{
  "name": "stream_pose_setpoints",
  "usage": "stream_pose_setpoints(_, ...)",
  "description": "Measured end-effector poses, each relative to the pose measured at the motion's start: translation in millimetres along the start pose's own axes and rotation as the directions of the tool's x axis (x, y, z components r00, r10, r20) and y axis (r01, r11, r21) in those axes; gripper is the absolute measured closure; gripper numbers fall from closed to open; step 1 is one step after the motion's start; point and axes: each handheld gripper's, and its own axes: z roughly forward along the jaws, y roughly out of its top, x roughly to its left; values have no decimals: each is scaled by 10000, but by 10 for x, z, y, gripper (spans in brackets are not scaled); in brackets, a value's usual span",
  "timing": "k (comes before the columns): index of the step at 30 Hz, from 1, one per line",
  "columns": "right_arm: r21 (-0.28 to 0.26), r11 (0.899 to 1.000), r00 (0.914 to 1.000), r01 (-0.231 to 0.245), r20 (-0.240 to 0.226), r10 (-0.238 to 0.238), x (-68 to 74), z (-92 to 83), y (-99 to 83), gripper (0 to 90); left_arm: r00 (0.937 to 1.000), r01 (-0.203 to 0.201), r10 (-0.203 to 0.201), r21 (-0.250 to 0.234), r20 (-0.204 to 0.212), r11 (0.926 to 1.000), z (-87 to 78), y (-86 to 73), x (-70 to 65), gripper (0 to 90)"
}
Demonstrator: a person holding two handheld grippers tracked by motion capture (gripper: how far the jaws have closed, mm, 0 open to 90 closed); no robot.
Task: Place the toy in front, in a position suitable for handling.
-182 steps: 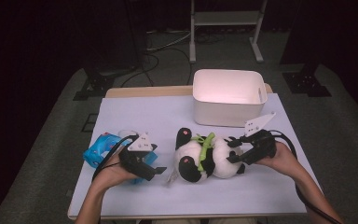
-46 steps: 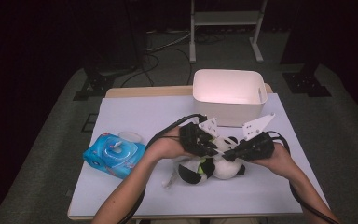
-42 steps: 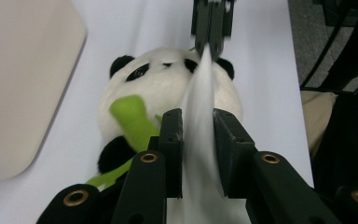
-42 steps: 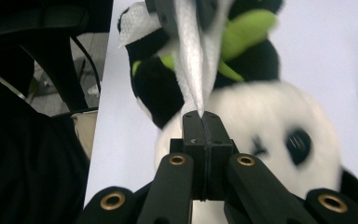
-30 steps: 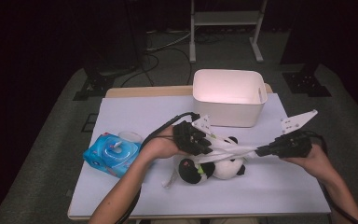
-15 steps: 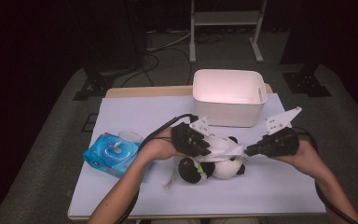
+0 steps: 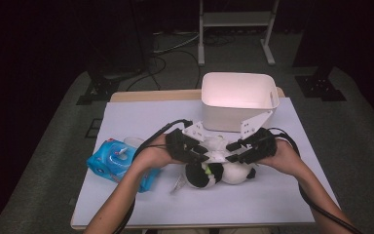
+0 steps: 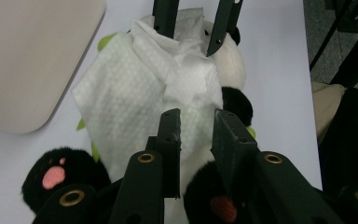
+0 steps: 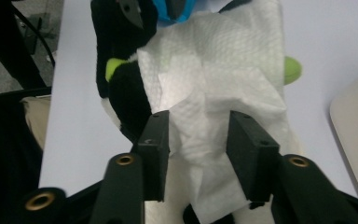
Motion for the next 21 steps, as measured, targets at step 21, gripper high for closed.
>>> stream_pose_setpoints(21,234,9983,9984,-538,184,534,132,-225,-283,841,9999,131,-127,533,-67,9985,139,-233,-27,625)
